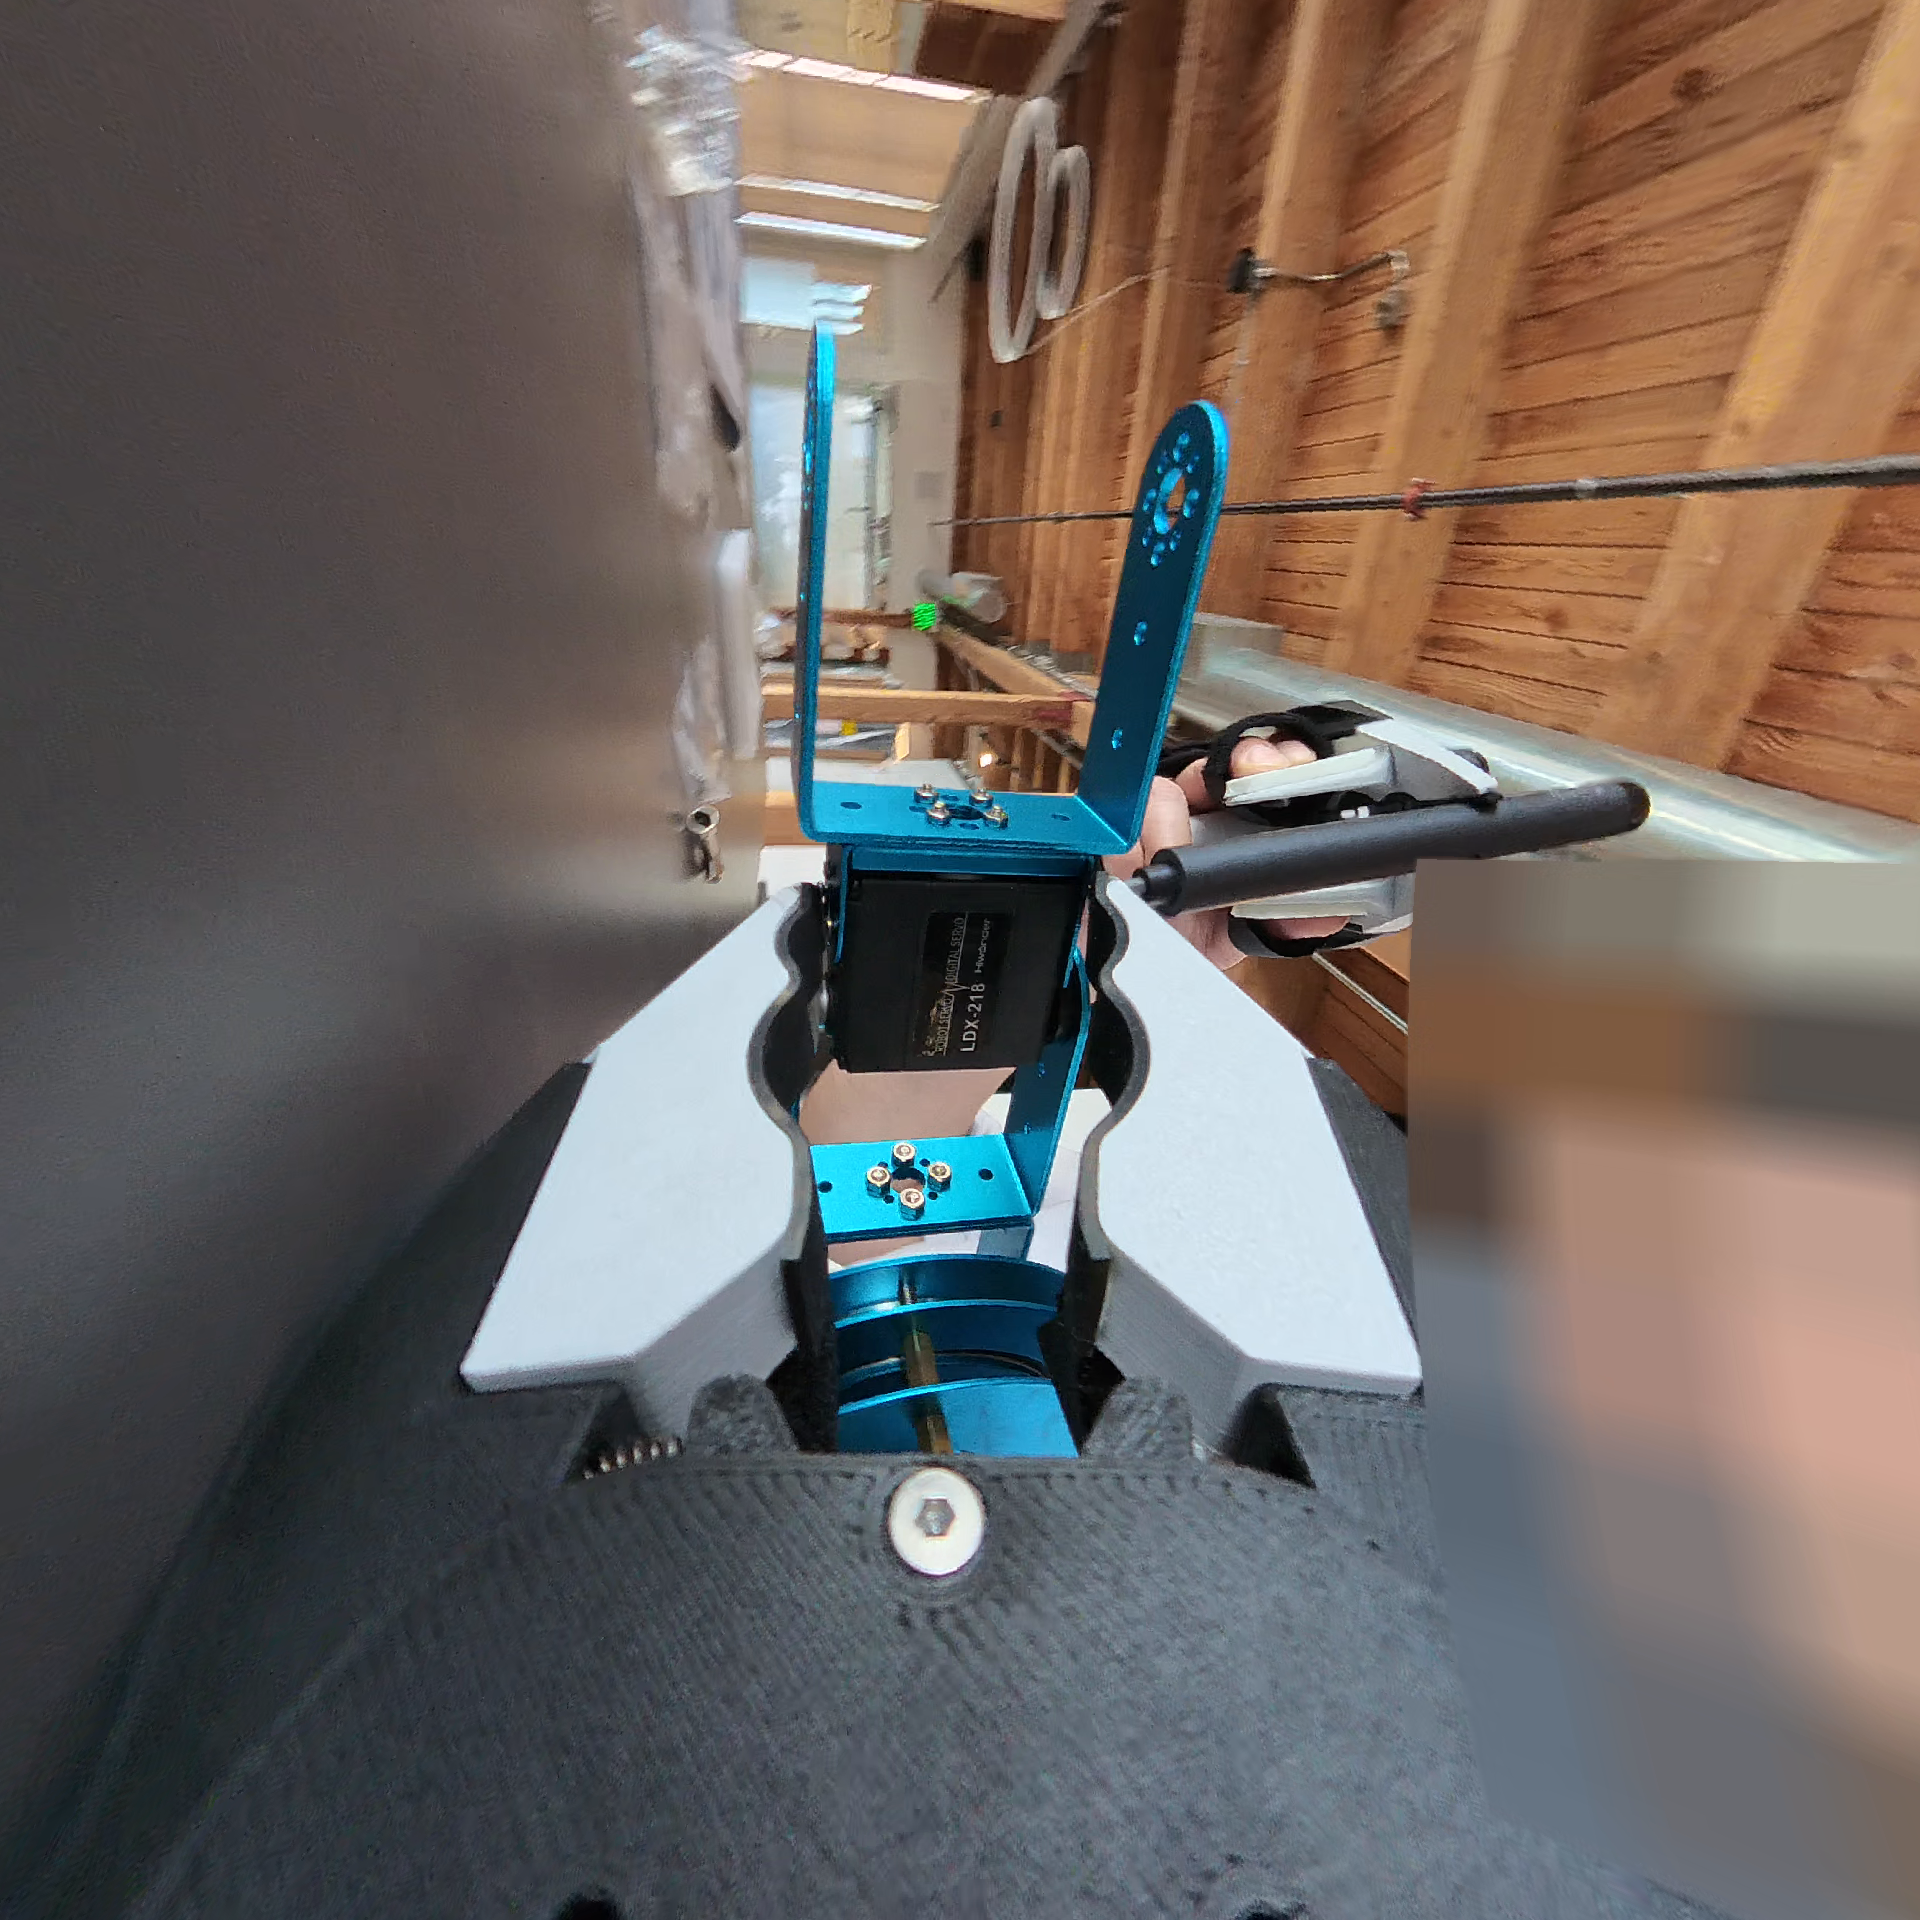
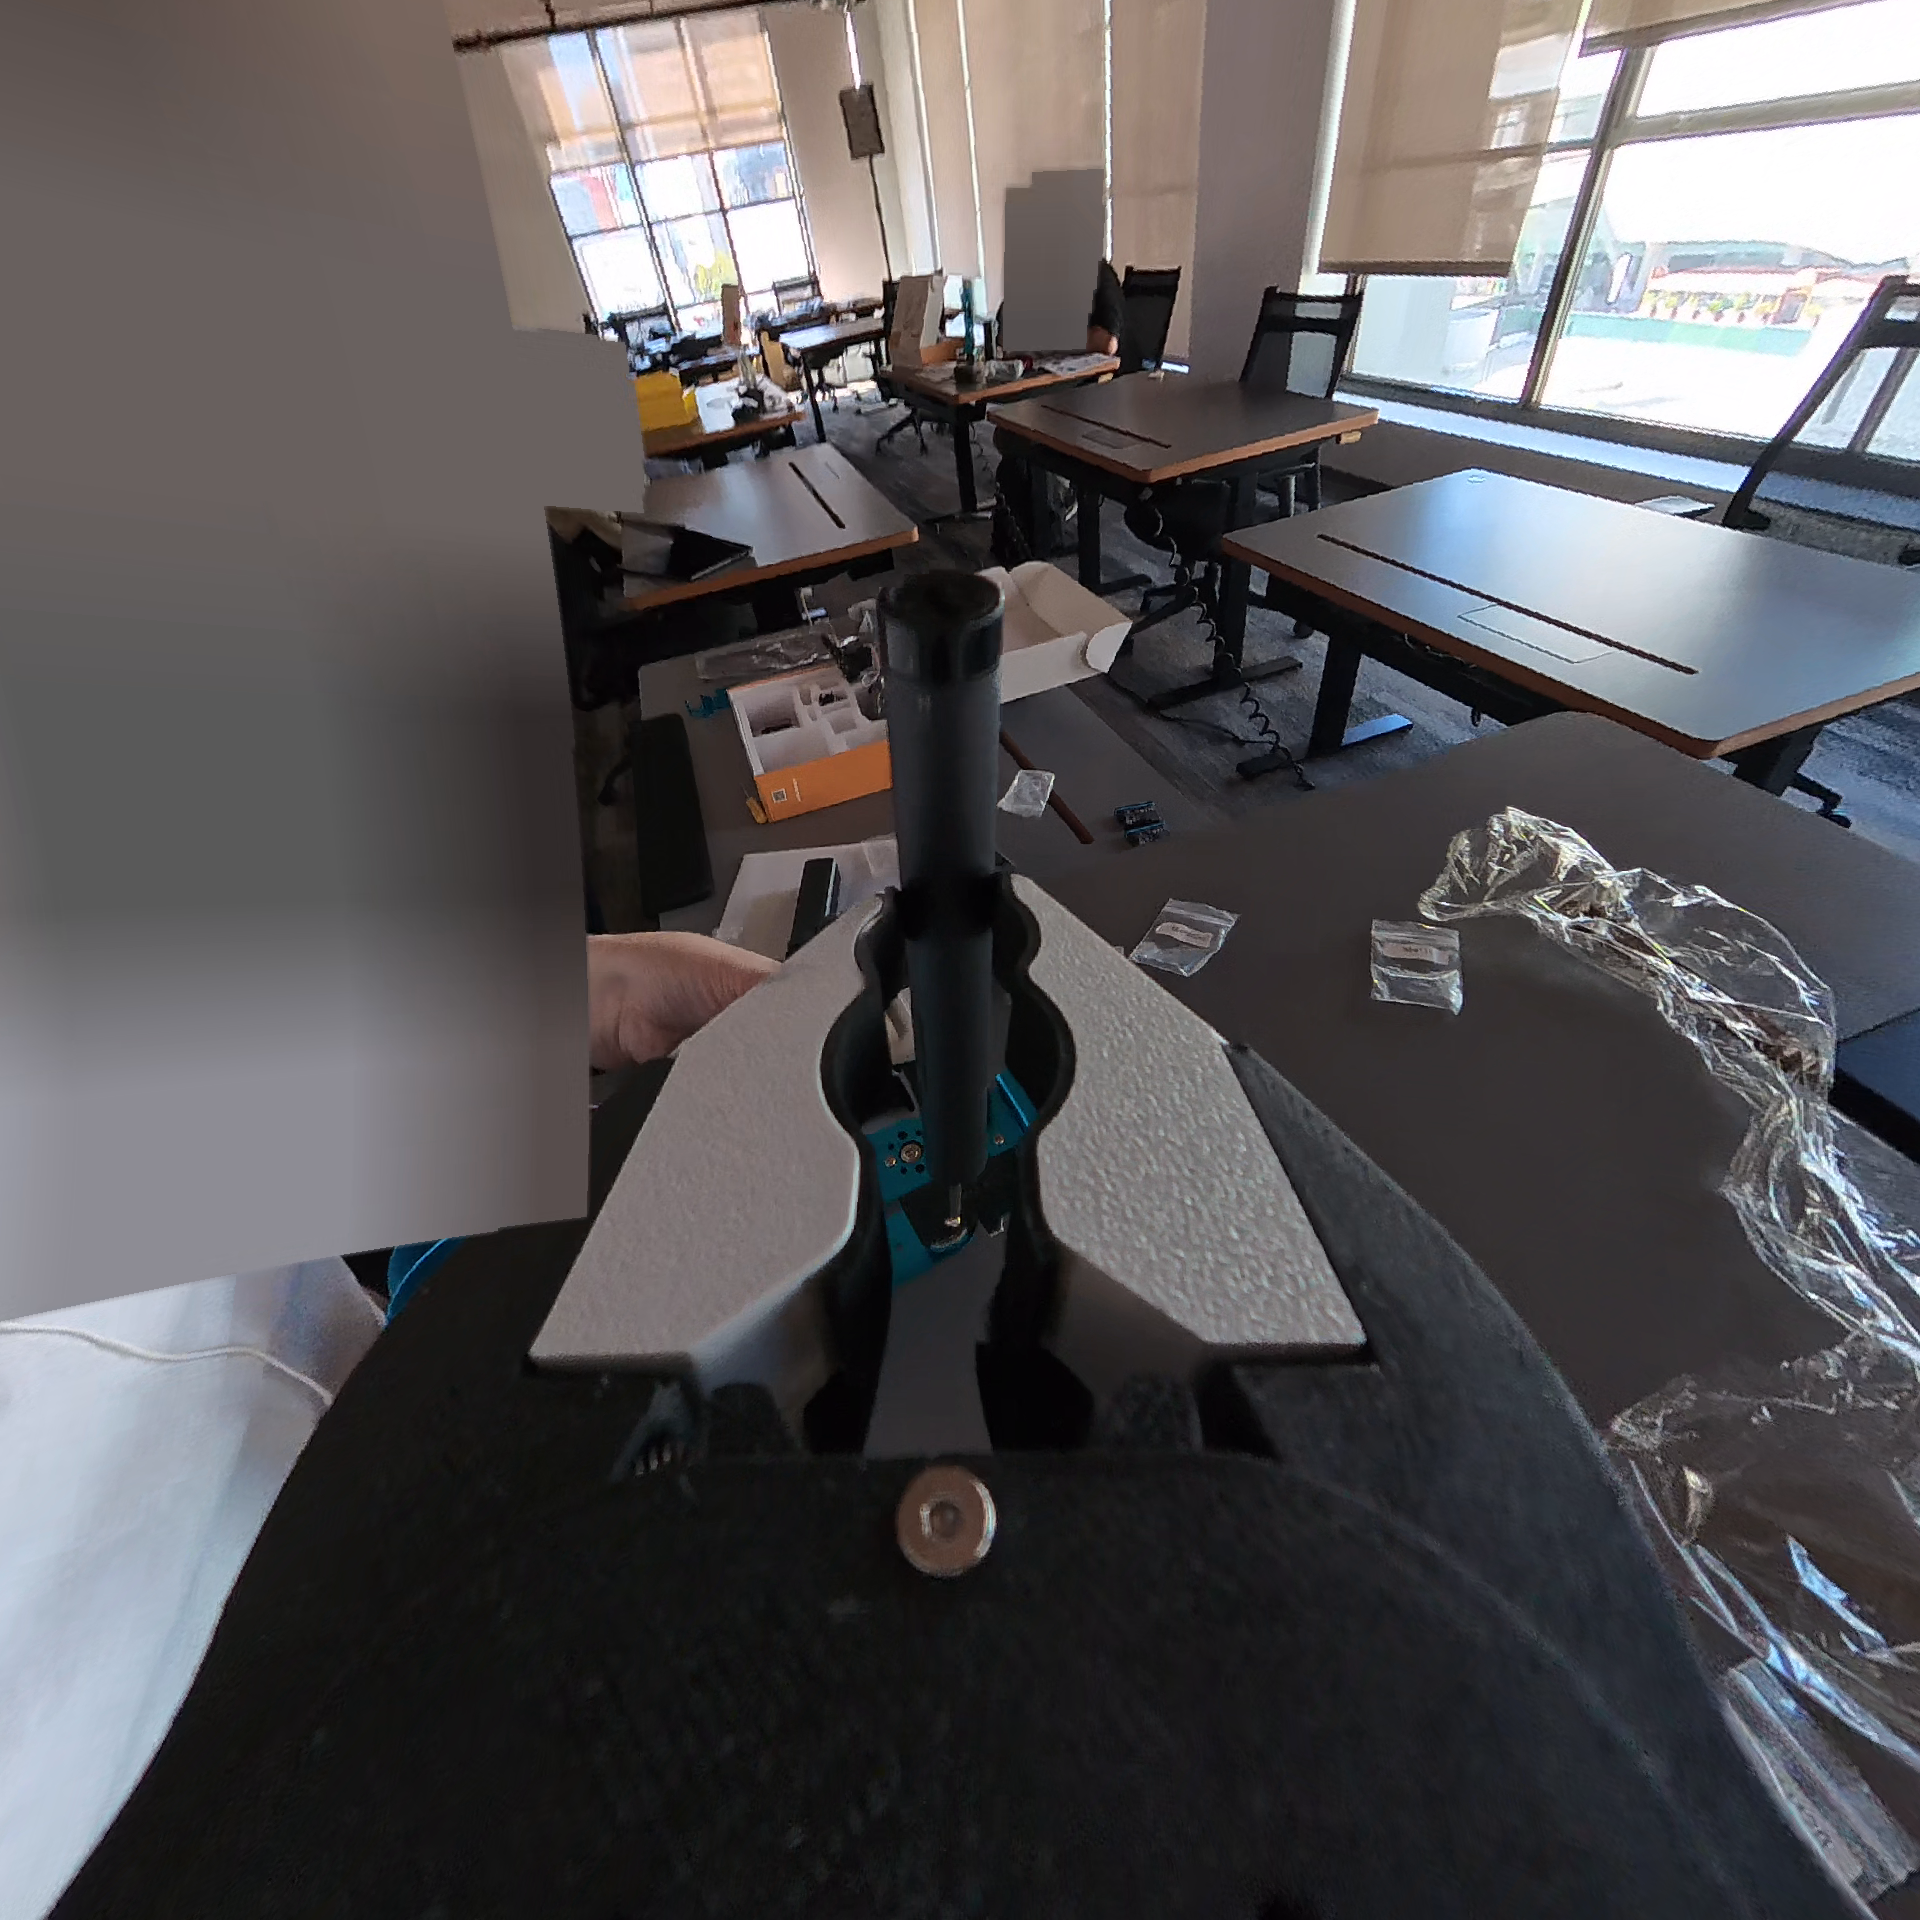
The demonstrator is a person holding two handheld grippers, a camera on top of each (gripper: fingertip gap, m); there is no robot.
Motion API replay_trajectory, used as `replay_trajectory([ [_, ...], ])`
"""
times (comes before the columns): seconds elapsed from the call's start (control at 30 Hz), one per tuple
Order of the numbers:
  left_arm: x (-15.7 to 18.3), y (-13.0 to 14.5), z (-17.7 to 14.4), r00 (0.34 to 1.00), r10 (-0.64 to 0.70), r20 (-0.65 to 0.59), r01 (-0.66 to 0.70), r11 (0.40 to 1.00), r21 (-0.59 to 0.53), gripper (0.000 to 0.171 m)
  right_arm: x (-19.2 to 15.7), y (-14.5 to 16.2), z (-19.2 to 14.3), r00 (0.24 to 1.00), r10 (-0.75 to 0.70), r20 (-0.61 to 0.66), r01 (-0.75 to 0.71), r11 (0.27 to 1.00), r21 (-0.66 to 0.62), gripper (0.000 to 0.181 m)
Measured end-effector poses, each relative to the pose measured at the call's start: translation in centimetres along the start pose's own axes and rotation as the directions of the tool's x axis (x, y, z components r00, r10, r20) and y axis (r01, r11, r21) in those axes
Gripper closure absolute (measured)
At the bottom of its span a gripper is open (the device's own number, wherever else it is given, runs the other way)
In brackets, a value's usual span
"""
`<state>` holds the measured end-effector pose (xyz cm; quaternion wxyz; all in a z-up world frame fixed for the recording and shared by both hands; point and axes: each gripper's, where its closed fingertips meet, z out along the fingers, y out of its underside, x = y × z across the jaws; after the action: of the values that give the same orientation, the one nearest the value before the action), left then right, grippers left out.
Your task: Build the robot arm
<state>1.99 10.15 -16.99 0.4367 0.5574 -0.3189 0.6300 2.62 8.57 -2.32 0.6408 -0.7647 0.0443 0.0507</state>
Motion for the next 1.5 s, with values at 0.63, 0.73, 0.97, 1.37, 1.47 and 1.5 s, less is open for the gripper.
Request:
replay_trajectory([
  [0.63,-3.9,-0.1,1.5,0.913,-0.009,0.409,0.061,0.992,-0.115,0.142,3.0,4.8,-9.0,0.989,0.139,-0.057,-0.129,0.979,0.158,0.164],
  [0.73,-3.4,0.0,2.4,0.924,0.005,0.382,0.041,0.993,-0.113,0.161,3.1,5.2,-9.3,0.989,0.143,-0.046,-0.134,0.978,0.160,0.164],
  [0.97,-0.7,0.0,3.6,0.939,0.070,0.336,-0.039,0.994,-0.100,0.151,3.5,5.0,-10.1,0.988,0.148,-0.037,-0.137,0.967,0.213,0.164],
  [1.37,3.4,9.6,3.3,0.552,0.683,0.478,-0.630,0.717,-0.297,0.113,4.8,7.3,-14.7,0.949,0.270,-0.164,-0.238,0.953,0.189,0.164],
  [1.47,4.7,11.1,3.8,0.420,0.799,0.430,-0.758,0.570,-0.319,0.105,4.2,7.3,-17.4,0.927,0.298,-0.226,-0.252,0.944,0.213,0.164],
  [1.5,4.6,11.2,3.5,0.332,0.834,0.441,-0.793,0.500,-0.349,0.099,4.1,7.3,-18.3,0.919,0.303,-0.252,-0.250,0.943,0.221,0.164],
])
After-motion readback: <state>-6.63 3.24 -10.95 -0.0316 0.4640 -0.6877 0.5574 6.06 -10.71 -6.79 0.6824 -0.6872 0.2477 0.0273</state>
